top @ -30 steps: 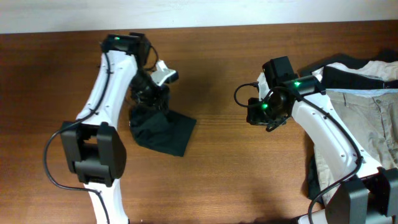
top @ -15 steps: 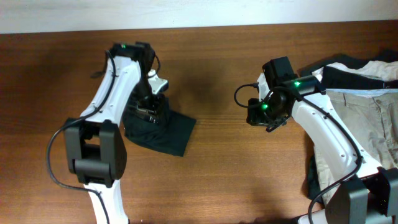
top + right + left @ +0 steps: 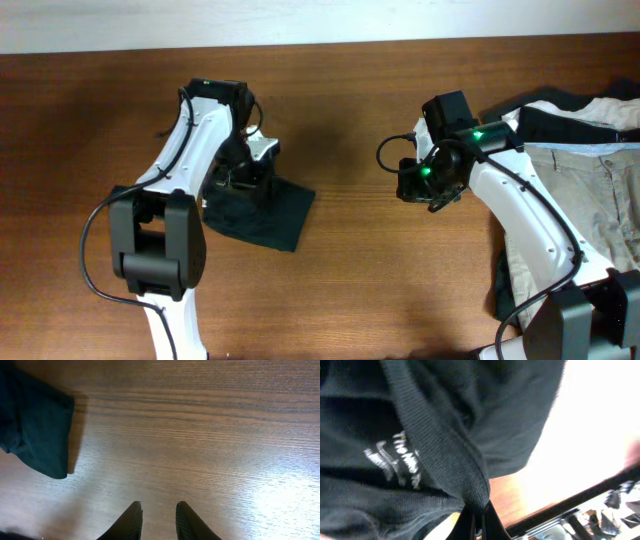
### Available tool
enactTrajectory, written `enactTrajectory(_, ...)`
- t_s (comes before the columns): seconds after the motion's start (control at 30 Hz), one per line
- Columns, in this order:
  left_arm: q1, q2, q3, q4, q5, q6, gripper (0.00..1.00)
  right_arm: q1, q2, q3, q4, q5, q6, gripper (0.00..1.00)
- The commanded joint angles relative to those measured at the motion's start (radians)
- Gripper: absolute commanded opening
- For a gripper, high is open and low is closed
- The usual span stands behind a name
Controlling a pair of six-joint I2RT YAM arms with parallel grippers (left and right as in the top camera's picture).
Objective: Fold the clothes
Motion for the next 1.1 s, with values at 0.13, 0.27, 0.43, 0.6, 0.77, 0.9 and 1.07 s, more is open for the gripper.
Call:
enactTrajectory(0.13,-0.179,-0.008,-0.007,0.023,0.145,-0.002,0.01,-0.006,0.000,0.000,0.000,-0.002,-0.010,0.28)
enactTrajectory(0.27,-0.253,-0.008,-0.179,0.192,0.146,-0.068,0.13,-0.006,0.000,0.000,0.000,-0.002,-0.010,0.28)
enactTrajectory(0.43,-0.288,-0.008,-0.245,0.267,0.153,-0.118,0.38,-0.006,0.000,0.000,0.001,-0.002,-0.010,0.32)
enactTrajectory(0.6,-0.180,-0.010,0.208,-0.103,-0.124,-0.115,0.51,0.032,0.001,0.000,0.100,-0.132,-0.036,0.36)
enactTrajectory(0.77,0.020,-0.003,0.340,-0.090,-0.165,-0.122,0.65,0.296,0.084,0.000,0.245,-0.131,0.029,0.42)
enactTrajectory(0.9,0.111,-0.002,0.340,-0.079,-0.112,-0.122,0.72,0.432,0.241,0.000,0.397,-0.247,0.073,0.43)
enactTrajectory(1.07,0.127,-0.002,0.340,-0.079,-0.109,-0.122,0.72,0.473,0.280,0.000,0.558,-0.265,0.112,0.45)
